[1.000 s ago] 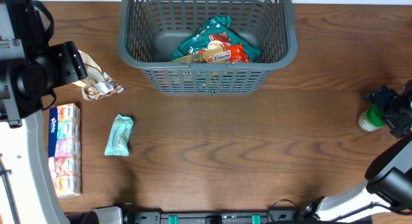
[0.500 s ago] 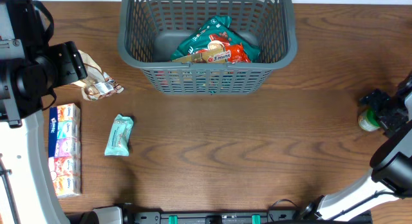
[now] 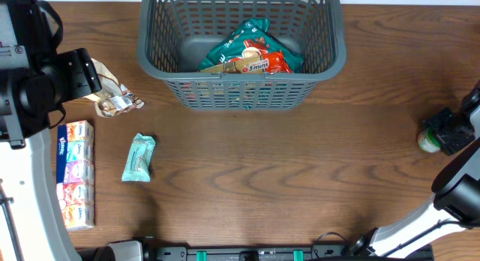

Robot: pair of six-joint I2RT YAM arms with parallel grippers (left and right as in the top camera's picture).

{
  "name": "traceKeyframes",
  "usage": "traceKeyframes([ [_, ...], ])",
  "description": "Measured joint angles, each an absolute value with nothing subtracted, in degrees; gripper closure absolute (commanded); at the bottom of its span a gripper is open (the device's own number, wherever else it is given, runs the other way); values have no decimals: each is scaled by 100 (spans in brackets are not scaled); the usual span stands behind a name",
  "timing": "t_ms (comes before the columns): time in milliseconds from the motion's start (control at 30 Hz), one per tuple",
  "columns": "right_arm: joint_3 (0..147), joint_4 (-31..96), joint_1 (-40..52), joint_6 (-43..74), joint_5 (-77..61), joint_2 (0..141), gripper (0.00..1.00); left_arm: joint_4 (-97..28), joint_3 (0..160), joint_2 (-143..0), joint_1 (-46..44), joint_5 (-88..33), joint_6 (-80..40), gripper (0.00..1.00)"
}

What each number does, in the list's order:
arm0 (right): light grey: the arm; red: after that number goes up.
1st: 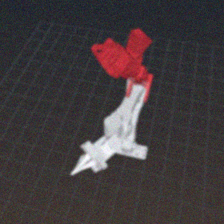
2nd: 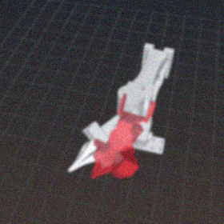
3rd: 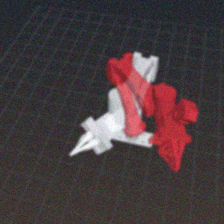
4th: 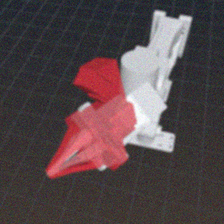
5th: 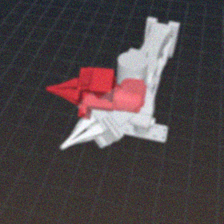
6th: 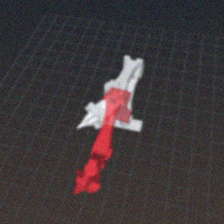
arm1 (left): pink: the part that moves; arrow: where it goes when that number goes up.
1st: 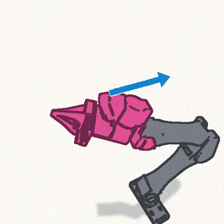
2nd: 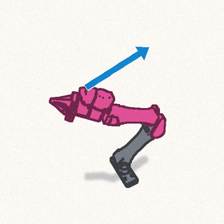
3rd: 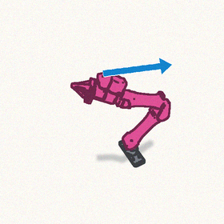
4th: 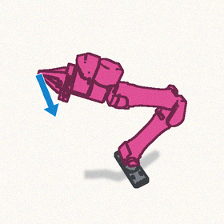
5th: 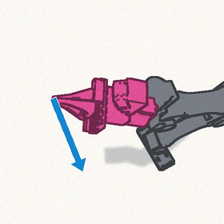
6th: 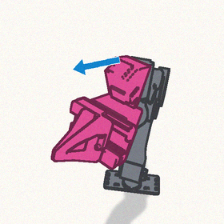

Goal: Pack container
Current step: 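Grasp the green-lidded jar with the right gripper, then place the green-lidded jar into the basket with the right gripper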

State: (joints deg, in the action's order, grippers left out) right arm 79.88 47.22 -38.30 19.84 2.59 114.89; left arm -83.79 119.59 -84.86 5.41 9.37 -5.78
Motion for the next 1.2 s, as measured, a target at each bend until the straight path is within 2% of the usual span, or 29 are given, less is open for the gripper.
traceKeyframes([
  [67, 7988, 4729, -3830, 1984, 259, 11489, 71, -8379, 11959, -8486, 541, 934, -578, 19],
  [200, 7988, 4729, -3830, 1984, 259, 11489, 97, -8379, 11959, -8486, 541, 937, -578, 19],
  [233, 7988, 4729, -3830, 1984, 257, 11489, 99, -8379, 11959, -8486, 541, 937, -578, 20],
  [467, 7996, 4766, -3822, 1984, 119, 11489, 99, -8379, 11959, -8486, 541, 937, -578, 19],
  [667, 8523, 5352, -3548, 1865, -285, 11454, 99, -8377, 11959, -8486, 541, 937, -578, 19],
  [967, 11502, 6388, -2268, 1275, -449, 10742, 99, -8379, 11961, -8486, 541, 937, -578, 19],
  [1200, 13659, 6346, -497, -27, -821, 10433, 99, -8379, 11959, -8486, 541, 937, -578, 20],
])
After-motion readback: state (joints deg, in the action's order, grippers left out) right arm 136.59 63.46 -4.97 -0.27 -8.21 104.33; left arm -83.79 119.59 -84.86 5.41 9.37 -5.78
